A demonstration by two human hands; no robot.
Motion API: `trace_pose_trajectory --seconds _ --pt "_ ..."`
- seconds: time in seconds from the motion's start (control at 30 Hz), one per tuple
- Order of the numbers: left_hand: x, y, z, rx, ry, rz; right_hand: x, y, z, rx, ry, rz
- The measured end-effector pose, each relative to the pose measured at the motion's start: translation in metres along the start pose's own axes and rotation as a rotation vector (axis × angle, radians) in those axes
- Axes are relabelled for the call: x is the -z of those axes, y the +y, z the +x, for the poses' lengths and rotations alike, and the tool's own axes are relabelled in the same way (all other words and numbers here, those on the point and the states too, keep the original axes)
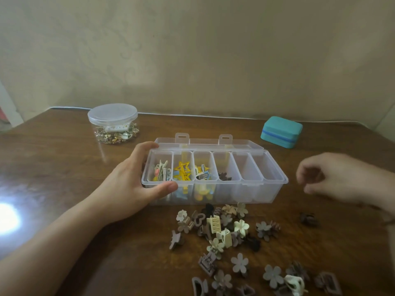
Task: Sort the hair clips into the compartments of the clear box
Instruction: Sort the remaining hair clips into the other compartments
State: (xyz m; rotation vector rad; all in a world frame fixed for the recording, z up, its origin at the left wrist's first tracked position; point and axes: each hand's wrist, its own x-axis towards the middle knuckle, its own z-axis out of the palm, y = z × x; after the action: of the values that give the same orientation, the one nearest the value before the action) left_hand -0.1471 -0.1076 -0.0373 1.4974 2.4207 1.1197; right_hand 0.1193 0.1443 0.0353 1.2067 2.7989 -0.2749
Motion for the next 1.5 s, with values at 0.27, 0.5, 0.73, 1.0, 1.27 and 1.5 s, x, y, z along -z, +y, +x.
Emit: trace_pose_trajectory --seconds 0.27,0.5,0.73,1.0,1.27,1.5 --pt "0.002 0.004 -0.002 -0.047 -0.024 -0.073 -0.003 -0.022 -0.008 0.198 0.450 0.151" --pt "0.003 0.004 -0.001 -0.022 -0.059 -0.081 -0.030 -0.082 -0.030 0.604 0.491 0.551" --pt "0.005 -0.001 -0.001 -0.019 -0.010 0.097 0.010 -0.019 -0.022 0.269 0.289 0.161" --pt "0.003 0.001 -0.002 -0.169 0.082 0.211 -0.005 -0.014 -0.009 0.053 -0.459 0.033" --pt "0.003 0.003 -0.002 -0.201 0.062 0.145 -0.002 -0.043 -0.019 0.349 0.745 0.606" --pt "0.003 0.002 -0.001 -0.217 0.062 0.104 -0.028 -0.074 -0.022 0.523 0.501 0.664"
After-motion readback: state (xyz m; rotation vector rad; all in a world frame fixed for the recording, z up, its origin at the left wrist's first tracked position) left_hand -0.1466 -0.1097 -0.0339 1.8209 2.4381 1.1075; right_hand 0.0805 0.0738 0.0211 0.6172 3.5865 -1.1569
